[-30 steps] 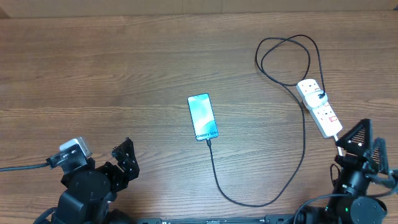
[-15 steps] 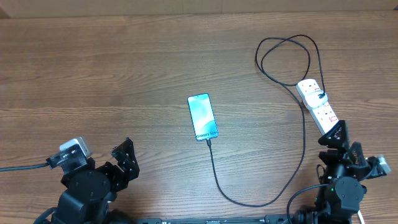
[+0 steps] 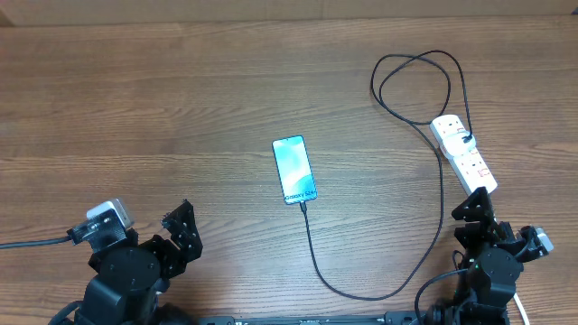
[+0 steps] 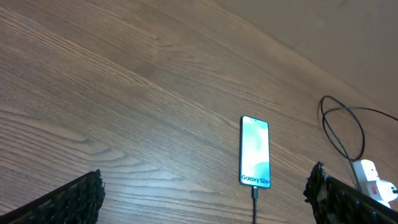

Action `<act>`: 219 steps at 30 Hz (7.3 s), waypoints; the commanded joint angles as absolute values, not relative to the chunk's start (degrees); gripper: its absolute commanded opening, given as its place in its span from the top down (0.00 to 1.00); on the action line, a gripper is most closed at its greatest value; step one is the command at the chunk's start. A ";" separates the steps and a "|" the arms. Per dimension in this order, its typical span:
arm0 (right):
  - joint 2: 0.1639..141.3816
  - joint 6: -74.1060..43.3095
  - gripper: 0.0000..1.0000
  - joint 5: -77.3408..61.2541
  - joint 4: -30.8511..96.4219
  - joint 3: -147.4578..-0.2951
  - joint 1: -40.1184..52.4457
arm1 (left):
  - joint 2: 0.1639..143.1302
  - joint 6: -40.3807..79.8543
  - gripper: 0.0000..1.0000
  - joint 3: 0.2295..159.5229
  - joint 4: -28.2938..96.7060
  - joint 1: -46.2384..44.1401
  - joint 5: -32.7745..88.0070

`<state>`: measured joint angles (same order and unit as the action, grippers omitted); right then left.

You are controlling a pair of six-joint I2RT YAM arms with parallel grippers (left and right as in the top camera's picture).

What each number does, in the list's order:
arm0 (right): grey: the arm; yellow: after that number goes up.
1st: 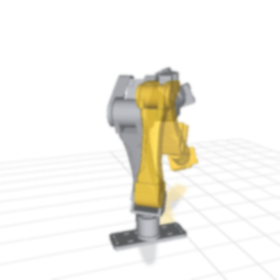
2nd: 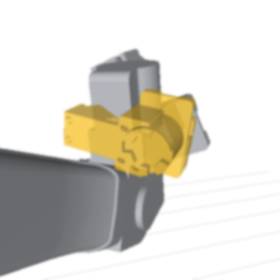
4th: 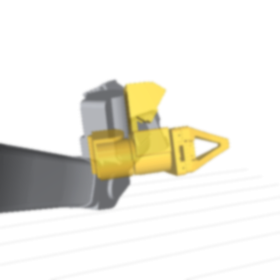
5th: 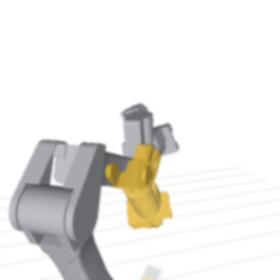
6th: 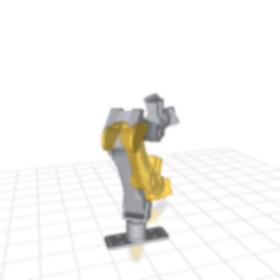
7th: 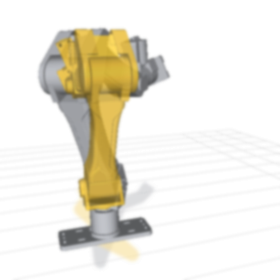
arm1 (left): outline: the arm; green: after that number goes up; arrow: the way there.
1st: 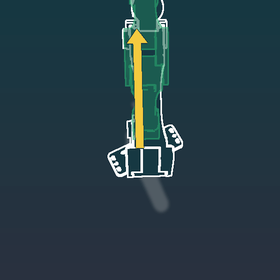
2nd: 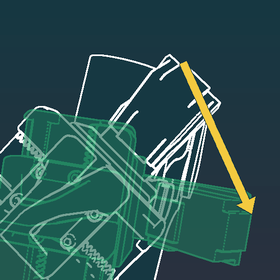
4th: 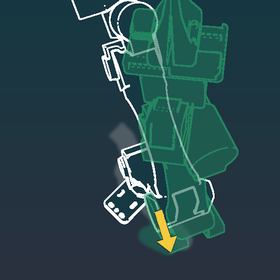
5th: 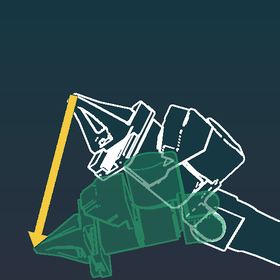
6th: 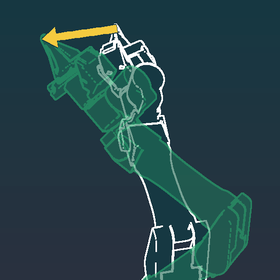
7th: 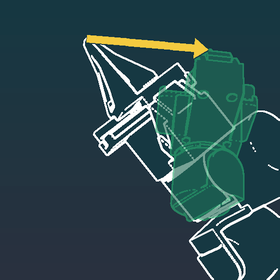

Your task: Plug charger to phone and switch on socket

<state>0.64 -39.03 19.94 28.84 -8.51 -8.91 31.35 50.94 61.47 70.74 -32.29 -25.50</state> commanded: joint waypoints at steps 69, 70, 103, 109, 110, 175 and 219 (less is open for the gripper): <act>0.16 -7.20 0.00 4.99 4.12 -0.43 -8.69 | 31.11 51.88 0.01 61.21 70.74 -32.75 -25.45; 0.16 -7.20 0.00 4.99 4.12 -0.43 -8.69 | 31.11 51.88 0.00 61.21 70.74 -32.75 -25.43; 0.16 -7.20 0.00 4.99 4.14 -0.45 -8.69 | 26.68 49.69 0.00 59.66 74.32 -28.99 -26.33; 0.16 -7.20 0.00 4.99 4.14 -0.45 -8.69 | 18.20 46.76 0.00 52.16 67.31 -20.82 -22.41; 0.16 -7.20 0.00 4.99 4.14 -0.45 -8.69 | 16.45 44.69 0.01 49.80 64.77 -18.94 -20.64; 0.16 -7.20 0.00 4.99 4.14 -0.45 -8.69 | 0.21 3.81 0.01 0.25 4.05 3.75 5.54; 0.16 -7.20 0.00 5.02 4.14 -0.45 -8.69 | 0.21 3.81 0.01 0.27 4.05 3.75 5.54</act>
